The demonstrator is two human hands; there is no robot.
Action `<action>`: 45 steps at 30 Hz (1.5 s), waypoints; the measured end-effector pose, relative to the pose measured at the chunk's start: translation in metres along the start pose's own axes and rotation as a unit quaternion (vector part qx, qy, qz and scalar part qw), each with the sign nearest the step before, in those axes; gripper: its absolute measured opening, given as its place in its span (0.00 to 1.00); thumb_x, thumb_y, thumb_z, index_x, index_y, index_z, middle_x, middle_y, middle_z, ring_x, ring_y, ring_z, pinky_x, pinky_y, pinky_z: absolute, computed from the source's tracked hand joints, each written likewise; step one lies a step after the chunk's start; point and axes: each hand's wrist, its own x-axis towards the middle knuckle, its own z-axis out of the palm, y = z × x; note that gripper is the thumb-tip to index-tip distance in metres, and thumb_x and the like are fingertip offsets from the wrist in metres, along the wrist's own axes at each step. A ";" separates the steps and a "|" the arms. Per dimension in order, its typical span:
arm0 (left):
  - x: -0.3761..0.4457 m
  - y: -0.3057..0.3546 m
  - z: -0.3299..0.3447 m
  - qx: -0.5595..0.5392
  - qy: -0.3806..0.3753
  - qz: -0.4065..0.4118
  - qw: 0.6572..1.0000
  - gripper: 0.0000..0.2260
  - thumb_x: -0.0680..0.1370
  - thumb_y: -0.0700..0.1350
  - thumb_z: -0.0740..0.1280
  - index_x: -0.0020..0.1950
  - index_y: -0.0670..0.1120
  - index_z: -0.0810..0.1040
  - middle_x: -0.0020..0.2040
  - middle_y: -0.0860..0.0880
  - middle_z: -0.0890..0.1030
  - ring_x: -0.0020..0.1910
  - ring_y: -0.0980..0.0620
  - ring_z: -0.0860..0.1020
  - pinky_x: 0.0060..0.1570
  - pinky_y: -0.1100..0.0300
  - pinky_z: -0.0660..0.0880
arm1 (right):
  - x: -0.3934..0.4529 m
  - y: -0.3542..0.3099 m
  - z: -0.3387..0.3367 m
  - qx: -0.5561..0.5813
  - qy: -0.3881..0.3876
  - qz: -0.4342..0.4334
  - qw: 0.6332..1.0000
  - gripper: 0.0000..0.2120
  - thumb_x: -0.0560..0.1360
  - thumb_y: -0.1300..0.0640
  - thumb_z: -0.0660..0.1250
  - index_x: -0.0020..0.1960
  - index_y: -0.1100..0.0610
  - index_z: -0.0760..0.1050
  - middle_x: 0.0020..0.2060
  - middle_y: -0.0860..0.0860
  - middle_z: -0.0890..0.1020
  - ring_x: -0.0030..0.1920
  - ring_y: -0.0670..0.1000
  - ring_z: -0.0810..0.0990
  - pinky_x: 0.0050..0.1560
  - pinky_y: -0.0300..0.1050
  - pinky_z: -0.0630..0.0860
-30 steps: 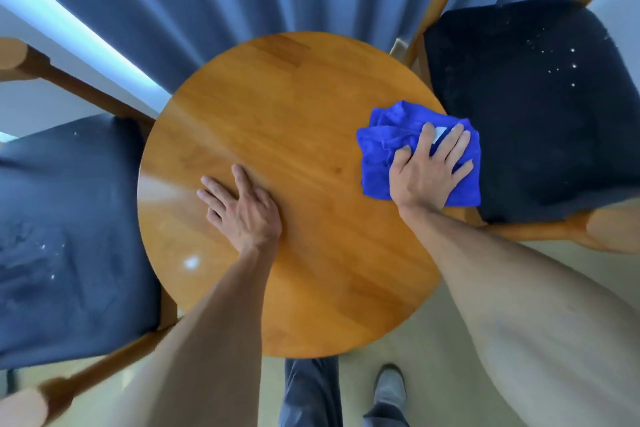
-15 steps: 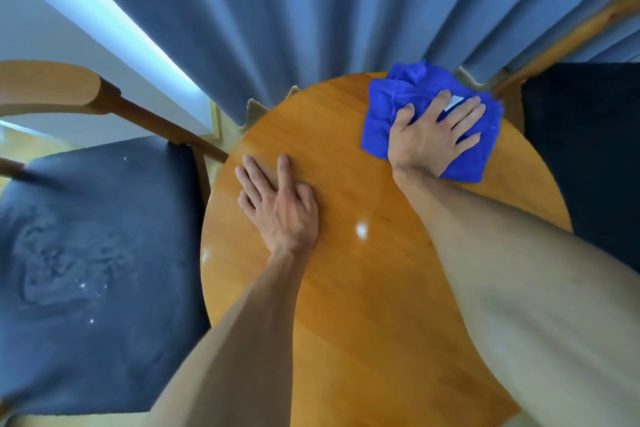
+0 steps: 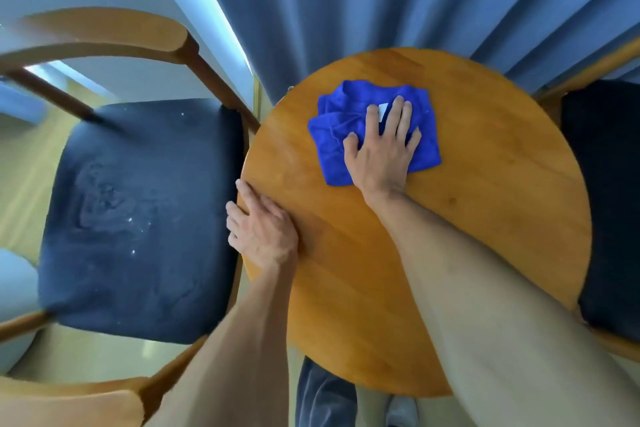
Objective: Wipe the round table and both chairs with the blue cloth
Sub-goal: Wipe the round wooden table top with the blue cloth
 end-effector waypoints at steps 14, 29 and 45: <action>-0.158 -0.094 -0.015 -0.163 -0.066 -0.124 0.977 0.18 0.80 0.40 0.56 0.70 0.47 0.68 0.58 0.39 0.79 0.57 0.37 0.77 0.54 0.48 0.72 | -0.230 0.065 -0.037 0.017 -0.039 -0.148 0.988 0.28 0.73 0.37 0.60 0.68 0.51 0.71 0.74 0.59 0.66 0.75 0.60 0.62 0.59 0.59 0.69; -0.080 -0.133 -0.028 -0.373 -0.147 -0.167 0.901 0.13 0.69 0.36 0.56 0.35 0.45 0.79 0.32 0.47 0.80 0.32 0.44 0.77 0.32 0.61 0.75 | -0.228 -0.021 0.004 0.138 0.020 -0.182 0.974 0.30 0.70 0.40 0.69 0.65 0.58 0.75 0.74 0.63 0.66 0.76 0.62 0.60 0.64 0.65 0.68; 0.038 -0.113 -0.022 -0.344 -0.168 -0.142 0.913 0.18 0.71 0.53 0.55 0.42 0.40 0.76 0.36 0.43 0.82 0.41 0.38 0.81 0.47 0.43 0.78 | -0.094 -0.141 0.031 0.057 0.067 -0.046 0.995 0.28 0.74 0.34 0.61 0.65 0.51 0.75 0.73 0.59 0.70 0.75 0.59 0.64 0.65 0.62 0.65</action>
